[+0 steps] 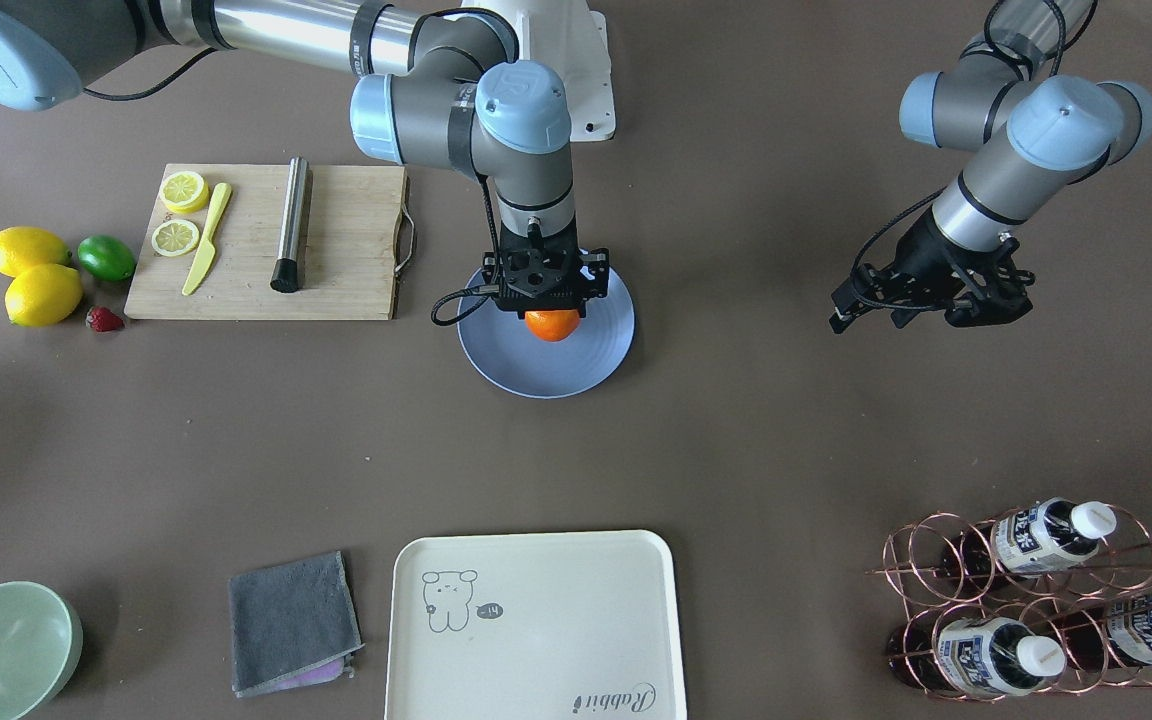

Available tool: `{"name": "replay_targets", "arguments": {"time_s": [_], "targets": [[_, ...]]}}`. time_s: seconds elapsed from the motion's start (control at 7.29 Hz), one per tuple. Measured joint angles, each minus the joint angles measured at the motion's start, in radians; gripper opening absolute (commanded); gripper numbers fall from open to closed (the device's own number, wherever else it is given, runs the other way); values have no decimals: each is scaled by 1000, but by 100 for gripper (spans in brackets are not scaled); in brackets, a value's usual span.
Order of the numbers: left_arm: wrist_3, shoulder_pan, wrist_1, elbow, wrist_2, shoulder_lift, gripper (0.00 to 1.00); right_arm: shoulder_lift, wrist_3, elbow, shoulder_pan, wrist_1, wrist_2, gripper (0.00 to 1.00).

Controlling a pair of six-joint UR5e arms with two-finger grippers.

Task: Pick orange to plate
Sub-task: 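Lower the orange onto the blue plate with the right gripper while the left arm withdraws, then open the right gripper and raise it away from the plate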

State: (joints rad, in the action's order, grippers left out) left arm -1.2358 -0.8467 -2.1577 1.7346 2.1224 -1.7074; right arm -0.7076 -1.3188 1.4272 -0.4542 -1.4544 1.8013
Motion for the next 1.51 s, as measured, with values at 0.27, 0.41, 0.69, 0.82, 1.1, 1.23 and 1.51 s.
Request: {"name": "replay_targets", "arguments": {"time_s": [0.27, 0.41, 0.69, 0.82, 1.1, 1.23, 1.51], "targets": [[-2, 1, 2, -1, -1, -2, 97, -15, 5, -1, 1, 1, 1, 0], [-3, 1, 2, -1, -1, -3, 97, -19, 5, -1, 3, 2, 2, 11], [-4, 1, 2, -3, -1, -3, 97, -22, 4, -1, 11, 2, 3, 99], [-4, 1, 1, -5, -1, -3, 97, -24, 2, 0, 19, 2, 1, 99], [-3, 0, 1, -6, -1, -1, 97, -32, 1, 20, 22, 0, 1, 99], [-1, -14, 3, -5, 4, 1, 97, -64, 5, 74, -1, -5, 13, 99], [61, -121, 10, -7, 60, 38, 97, -248, 134, 280, -162, -28, 133, 99]]}}
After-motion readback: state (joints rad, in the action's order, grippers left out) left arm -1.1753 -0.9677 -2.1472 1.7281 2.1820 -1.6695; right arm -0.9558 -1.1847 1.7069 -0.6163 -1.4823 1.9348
